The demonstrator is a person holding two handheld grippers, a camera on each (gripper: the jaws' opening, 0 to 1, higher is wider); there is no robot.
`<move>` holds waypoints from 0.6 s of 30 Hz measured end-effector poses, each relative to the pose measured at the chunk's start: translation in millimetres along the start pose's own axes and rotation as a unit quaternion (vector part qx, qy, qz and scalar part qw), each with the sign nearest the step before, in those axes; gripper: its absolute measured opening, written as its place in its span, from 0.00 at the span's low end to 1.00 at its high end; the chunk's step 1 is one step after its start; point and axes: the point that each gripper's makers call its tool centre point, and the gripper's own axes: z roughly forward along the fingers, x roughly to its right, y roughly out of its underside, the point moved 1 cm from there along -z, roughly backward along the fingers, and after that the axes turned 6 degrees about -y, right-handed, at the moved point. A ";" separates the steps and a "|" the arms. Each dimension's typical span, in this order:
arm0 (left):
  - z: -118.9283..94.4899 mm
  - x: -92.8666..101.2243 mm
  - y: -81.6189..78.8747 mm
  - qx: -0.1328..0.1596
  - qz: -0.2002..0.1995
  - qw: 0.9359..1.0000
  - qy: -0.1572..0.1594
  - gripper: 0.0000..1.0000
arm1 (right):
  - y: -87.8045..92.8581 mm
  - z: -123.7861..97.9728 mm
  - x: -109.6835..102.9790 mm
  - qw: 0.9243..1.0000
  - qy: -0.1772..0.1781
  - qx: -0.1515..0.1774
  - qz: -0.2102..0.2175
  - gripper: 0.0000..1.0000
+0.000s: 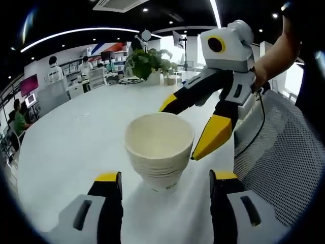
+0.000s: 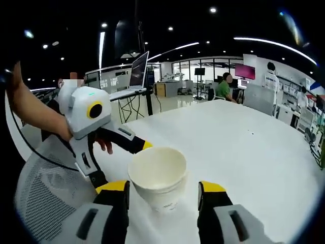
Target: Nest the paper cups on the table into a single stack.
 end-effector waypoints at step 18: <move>15.4 -1.3 -4.1 0.004 0.006 1.000 0.011 0.61 | -2.1 12.5 -3.3 1.000 -0.007 0.005 0.007 0.51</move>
